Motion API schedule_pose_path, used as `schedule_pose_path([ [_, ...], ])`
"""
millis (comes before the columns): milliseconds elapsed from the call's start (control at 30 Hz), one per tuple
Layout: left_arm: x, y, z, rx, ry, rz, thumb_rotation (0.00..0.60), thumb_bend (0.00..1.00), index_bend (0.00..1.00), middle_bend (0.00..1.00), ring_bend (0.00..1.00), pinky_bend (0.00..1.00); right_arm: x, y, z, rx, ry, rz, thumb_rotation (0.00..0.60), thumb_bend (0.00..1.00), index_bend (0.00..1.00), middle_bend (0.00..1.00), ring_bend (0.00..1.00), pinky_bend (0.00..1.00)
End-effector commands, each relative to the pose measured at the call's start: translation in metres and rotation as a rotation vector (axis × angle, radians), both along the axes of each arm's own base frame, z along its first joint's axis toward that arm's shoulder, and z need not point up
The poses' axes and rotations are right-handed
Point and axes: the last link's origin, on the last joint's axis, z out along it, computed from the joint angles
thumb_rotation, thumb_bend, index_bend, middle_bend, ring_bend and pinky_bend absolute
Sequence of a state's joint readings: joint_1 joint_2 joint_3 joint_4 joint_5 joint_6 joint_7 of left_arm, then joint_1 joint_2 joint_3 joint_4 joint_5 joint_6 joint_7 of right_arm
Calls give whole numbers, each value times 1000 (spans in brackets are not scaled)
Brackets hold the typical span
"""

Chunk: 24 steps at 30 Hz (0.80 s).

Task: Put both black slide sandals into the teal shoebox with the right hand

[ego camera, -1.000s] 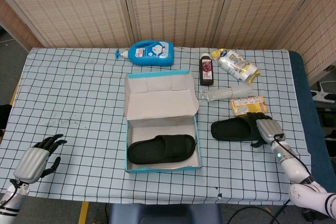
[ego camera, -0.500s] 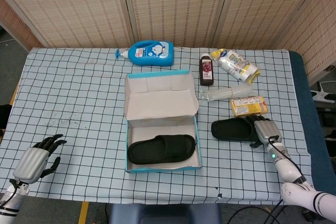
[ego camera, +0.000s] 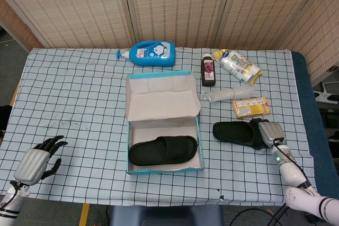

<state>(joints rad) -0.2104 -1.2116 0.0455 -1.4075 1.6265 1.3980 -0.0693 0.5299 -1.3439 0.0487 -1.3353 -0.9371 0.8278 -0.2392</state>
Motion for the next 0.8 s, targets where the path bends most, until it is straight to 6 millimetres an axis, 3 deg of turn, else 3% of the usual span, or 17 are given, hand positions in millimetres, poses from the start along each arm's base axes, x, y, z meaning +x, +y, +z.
schedule_pose_path([
  [33, 0, 0, 0, -1, 0, 1, 600, 501, 242, 138, 196, 396, 2, 1, 4, -23, 4, 9, 600, 29, 549, 541, 390, 450],
  [367, 0, 0, 0, -2, -1, -1, 600, 500, 242, 138, 196, 395, 21, 12, 20, -200, 137, 103, 600, 29, 646, 645, 505, 579],
  [600, 0, 0, 0, 0, -2, -2, 600, 500, 242, 138, 196, 395, 49, 31, 25, -355, 188, 226, 600, 29, 650, 657, 520, 599],
  [800, 0, 0, 0, -2, -4, -1, 600, 500, 242, 138, 196, 396, 60, 44, 22, -356, 157, 295, 600, 29, 650, 658, 520, 601],
])
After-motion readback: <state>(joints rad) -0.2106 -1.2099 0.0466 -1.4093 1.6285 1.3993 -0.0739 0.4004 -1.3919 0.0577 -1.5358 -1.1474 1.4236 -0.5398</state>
